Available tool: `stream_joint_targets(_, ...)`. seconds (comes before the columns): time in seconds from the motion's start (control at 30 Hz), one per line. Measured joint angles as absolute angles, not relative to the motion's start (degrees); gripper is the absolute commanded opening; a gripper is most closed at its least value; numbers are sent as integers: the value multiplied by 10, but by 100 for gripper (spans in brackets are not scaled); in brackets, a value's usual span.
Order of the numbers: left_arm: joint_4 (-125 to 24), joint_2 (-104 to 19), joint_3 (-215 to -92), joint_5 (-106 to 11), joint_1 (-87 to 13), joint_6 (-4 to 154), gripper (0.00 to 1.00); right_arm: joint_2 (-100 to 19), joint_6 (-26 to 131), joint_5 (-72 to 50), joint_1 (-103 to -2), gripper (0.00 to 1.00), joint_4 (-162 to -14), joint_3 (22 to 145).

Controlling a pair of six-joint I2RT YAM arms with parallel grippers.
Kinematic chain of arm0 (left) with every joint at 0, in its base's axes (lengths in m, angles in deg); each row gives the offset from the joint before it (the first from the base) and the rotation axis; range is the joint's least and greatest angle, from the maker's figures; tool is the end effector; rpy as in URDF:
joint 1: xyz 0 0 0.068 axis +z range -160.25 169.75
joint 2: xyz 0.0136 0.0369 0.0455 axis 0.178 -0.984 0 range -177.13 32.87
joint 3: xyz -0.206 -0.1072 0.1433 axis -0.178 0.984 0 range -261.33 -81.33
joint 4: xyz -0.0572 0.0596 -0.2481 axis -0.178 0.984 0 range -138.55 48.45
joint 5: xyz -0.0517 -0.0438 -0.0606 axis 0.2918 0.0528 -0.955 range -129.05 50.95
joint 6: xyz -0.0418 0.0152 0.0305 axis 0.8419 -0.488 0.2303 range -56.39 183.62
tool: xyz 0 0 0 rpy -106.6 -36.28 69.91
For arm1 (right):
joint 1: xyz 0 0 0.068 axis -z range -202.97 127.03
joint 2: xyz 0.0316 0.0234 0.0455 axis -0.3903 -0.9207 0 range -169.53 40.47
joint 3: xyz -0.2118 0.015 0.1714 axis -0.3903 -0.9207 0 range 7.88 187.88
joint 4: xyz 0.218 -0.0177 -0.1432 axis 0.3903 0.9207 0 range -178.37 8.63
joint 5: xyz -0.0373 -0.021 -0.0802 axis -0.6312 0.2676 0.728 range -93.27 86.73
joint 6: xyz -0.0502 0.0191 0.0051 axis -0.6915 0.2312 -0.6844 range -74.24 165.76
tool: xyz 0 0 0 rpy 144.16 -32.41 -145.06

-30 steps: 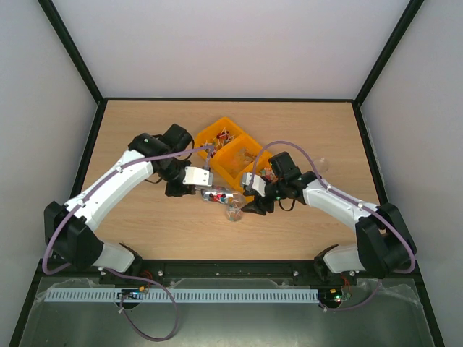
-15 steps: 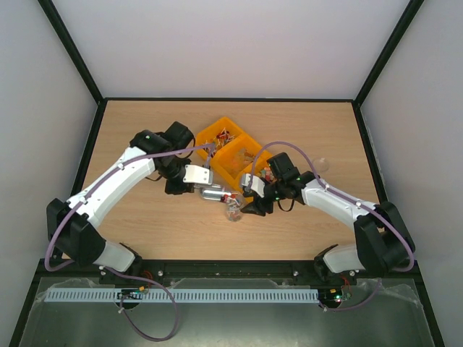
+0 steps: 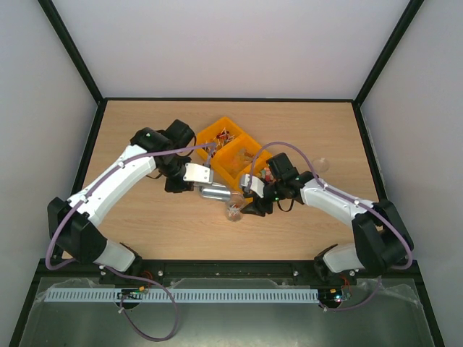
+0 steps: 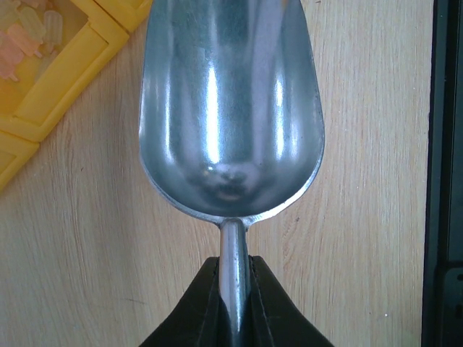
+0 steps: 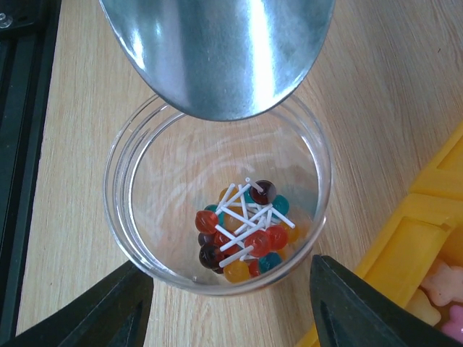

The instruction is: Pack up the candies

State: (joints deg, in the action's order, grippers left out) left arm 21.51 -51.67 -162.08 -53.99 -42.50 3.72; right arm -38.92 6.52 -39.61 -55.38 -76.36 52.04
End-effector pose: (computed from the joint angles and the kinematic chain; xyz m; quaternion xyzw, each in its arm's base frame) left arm 0.2263 -0.1536 0.3160 0.7197 0.6679 -0.0917 0.1660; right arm 0.2215 0.1656 0.2053 -0.6100 0.6508 0.2692 0.3630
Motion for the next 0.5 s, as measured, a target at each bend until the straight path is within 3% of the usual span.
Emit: stream_joint_targets(0.5,207,-513,-1622,-590,-360,71,2,-413,74,-396,-575,57,-796,520)
